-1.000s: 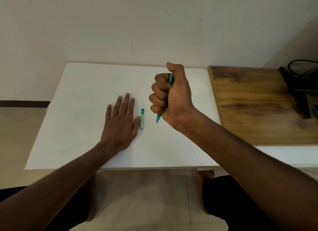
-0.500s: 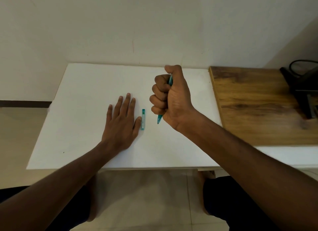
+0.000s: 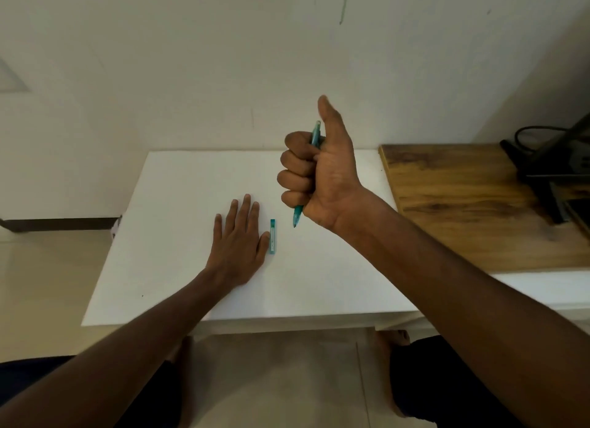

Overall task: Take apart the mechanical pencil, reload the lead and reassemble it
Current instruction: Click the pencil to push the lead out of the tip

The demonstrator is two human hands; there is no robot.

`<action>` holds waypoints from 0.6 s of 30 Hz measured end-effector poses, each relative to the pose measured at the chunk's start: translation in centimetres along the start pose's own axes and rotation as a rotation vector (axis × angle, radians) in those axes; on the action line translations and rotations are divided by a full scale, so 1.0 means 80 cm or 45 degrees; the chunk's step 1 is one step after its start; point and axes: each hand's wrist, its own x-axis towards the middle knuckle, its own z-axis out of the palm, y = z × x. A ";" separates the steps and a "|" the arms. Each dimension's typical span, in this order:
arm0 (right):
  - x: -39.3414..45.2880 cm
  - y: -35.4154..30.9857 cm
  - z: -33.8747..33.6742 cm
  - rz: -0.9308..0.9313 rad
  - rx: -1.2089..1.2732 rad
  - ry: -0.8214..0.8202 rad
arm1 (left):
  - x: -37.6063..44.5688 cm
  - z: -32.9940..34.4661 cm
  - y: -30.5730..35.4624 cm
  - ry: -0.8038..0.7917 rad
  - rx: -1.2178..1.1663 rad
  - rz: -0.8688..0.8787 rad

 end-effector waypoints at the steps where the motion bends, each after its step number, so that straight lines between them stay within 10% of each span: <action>1: -0.006 -0.009 0.011 -0.019 0.009 -0.029 | 0.001 -0.004 0.000 -0.021 0.004 0.001; 6: -0.043 -0.065 0.081 -0.181 -0.022 -0.188 | 0.006 -0.041 -0.006 -0.040 0.092 0.068; 18: -0.201 -0.173 0.244 -0.444 -0.146 -0.375 | -0.058 -0.302 0.087 0.614 0.252 0.280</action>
